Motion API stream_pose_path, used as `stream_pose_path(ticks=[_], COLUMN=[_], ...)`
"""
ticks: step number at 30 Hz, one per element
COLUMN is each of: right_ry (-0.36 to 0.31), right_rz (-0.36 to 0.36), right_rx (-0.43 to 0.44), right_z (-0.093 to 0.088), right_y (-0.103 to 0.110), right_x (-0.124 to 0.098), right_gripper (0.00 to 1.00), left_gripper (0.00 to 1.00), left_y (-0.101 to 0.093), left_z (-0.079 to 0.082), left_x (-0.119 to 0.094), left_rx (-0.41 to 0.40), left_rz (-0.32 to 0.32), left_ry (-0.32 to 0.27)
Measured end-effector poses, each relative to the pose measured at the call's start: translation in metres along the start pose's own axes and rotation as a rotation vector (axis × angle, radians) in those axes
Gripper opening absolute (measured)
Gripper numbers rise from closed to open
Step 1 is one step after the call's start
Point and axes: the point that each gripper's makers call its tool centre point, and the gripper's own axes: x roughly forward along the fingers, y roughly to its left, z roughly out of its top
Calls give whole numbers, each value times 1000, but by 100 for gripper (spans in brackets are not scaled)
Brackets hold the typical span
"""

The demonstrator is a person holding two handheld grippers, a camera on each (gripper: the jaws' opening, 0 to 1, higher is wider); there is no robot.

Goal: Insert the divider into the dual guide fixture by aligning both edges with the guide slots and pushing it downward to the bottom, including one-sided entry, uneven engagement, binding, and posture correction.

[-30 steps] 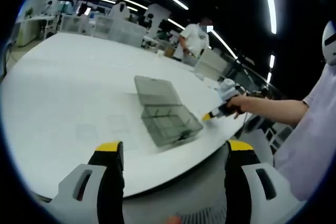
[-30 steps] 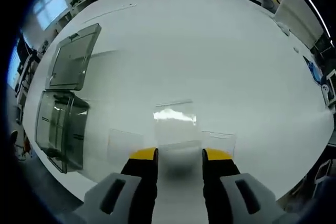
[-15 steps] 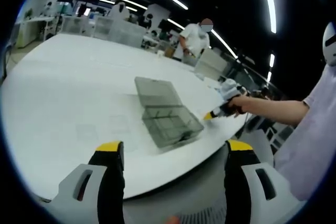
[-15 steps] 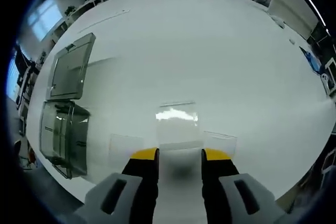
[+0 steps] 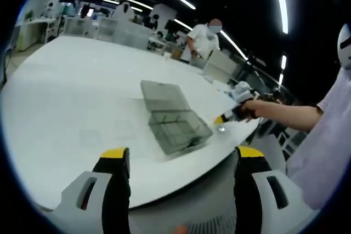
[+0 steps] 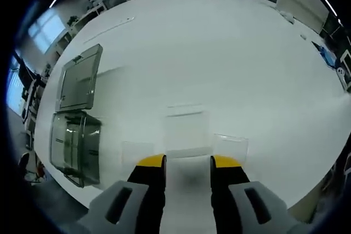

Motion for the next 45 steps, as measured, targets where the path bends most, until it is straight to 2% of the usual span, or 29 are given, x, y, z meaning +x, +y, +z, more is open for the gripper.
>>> stream_pose_path(ticks=[9,18,24,34,40,45], right_ry=[-25,-70,-130,-259,-313,-373], right_rz=[10,30,48,98,126,152], right_rx=[0,-54,-75,-131,-209,-293], right_z=[-3,-4,2,14,11,17], right_y=[-3,1,5,23,42,62], right_x=[-9,-27,-48,-92,-120,-144], right_gripper=[27,27,27,27,27,27], left_gripper=[72,66,63,60,57,52], left_y=[-1,-6,-17,-49,-60,-71], left_z=[1,9,16,26,35,54], left_x=[0,1,8,32,43,57], left_rx=[3,26,56,105,70,32], left_rz=[3,-4,-34,-116,-158,-202], left_ry=[4,10,16,32,21,-19])
